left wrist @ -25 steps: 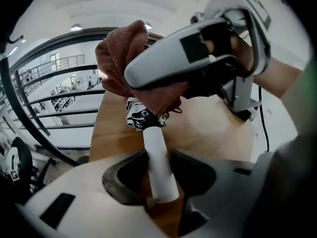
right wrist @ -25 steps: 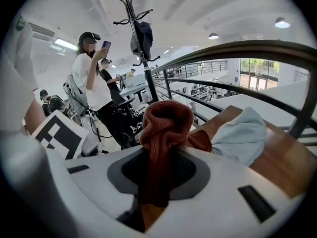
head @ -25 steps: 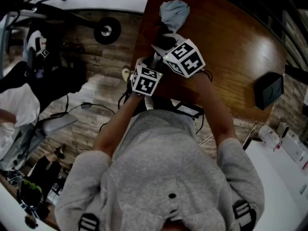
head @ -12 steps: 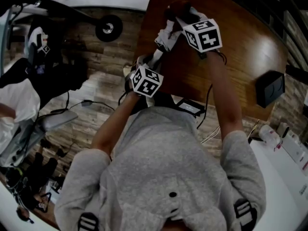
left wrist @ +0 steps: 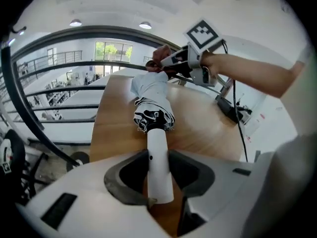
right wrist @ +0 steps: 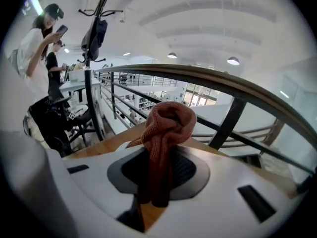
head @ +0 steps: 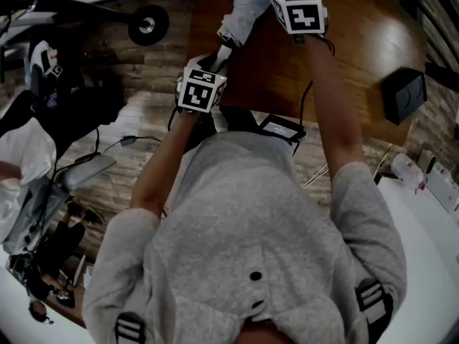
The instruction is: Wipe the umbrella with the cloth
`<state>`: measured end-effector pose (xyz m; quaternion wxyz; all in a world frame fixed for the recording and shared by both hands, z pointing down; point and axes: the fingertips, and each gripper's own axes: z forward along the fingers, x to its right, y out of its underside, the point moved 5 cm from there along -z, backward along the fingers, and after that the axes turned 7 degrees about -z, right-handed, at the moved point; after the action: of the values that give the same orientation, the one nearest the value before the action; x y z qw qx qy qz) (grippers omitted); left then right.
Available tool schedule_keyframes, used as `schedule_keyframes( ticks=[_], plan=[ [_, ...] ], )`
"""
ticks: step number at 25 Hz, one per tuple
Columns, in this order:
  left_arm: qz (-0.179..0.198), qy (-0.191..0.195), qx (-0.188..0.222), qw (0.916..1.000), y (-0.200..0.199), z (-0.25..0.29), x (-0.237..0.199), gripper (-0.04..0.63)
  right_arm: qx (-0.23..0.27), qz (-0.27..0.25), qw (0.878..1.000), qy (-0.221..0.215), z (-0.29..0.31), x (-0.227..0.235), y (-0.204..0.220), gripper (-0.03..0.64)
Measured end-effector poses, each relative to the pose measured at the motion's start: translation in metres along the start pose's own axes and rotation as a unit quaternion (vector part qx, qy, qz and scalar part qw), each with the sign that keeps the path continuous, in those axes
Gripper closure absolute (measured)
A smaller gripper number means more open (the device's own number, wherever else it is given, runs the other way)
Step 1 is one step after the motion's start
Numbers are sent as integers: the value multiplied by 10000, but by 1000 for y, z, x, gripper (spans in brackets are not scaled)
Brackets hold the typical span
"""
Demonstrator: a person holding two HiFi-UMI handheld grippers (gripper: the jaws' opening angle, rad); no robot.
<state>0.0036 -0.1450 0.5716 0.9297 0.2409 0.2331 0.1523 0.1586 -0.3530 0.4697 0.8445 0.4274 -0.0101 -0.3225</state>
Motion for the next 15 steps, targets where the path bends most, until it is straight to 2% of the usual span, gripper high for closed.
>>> schedule_keyframes(
  ticks=[3,7,10,12,15],
  plan=[
    [-346,207,-37,9992,2,0,-1,456,173,503,9985,-105,-8,-9,15,522],
    [-289,118,8,9995,1,0,-3,454,334,842,9942,-588,-18,-45,25,522],
    [-325,172,-19,9993,1,2,-3,453,262,714,9891,-1264,-30,-89,39,522],
    [-490,259,-95,9984,2,3,-6,453,221,610,9822,-1763,-40,-120,47,522],
    [-835,429,-127,9955,3,6,-10,451,119,831,9575,-2761,-51,-156,54,522]
  ],
)
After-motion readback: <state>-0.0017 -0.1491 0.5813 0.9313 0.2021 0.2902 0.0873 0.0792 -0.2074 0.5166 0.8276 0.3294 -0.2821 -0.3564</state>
